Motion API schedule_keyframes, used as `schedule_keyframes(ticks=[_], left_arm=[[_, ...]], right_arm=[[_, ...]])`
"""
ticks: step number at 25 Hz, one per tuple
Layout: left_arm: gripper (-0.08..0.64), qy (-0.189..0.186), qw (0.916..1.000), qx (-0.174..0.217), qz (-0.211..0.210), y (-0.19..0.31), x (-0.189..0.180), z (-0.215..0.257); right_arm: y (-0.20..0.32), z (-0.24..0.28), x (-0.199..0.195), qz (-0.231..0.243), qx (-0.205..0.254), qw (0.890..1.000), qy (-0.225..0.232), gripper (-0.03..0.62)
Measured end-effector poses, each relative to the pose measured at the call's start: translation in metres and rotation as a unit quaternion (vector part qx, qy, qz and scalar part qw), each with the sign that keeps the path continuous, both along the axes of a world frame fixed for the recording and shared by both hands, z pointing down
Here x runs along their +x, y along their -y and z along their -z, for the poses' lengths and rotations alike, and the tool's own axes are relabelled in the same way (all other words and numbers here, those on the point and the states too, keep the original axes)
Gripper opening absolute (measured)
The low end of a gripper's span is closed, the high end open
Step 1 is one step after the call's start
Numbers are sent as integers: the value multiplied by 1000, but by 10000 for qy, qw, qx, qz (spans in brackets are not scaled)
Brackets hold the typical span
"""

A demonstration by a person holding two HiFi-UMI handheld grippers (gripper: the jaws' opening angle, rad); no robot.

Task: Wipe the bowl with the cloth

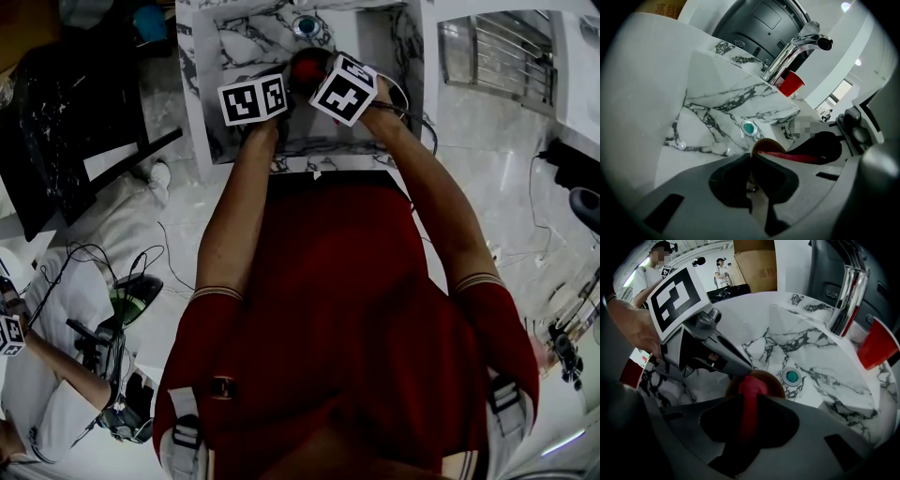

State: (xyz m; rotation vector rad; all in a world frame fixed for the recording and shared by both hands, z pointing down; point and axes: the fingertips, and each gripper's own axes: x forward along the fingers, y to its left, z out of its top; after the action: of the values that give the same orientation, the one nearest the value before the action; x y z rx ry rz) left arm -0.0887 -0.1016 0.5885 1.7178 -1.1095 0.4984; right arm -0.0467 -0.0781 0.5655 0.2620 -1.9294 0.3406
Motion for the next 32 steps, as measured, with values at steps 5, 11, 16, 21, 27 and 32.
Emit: schedule_keyframes(ticks=[5,11,16,21,27,32], left_arm=[[15,81,9999,101,-94,2,0,4],[26,259,9992,206,-226,3,-4,9],[41,433,9969,483,-444,10,-5,24],[49,556,9943,758,-501,18,-9,45],[49,717,9864,1275,-744,23,-3,81],[49,710,9778,1763,-884,25,5,118]], right_arm=[[6,5,5,-104,126,9999,41,89],[10,12,11,-255,204,9994,128,89],[15,24,17,-479,272,9980,321,89],[23,41,23,-738,375,9948,597,89],[28,66,27,-1044,529,9878,1030,89],[31,97,31,-1332,747,9779,1428,89]])
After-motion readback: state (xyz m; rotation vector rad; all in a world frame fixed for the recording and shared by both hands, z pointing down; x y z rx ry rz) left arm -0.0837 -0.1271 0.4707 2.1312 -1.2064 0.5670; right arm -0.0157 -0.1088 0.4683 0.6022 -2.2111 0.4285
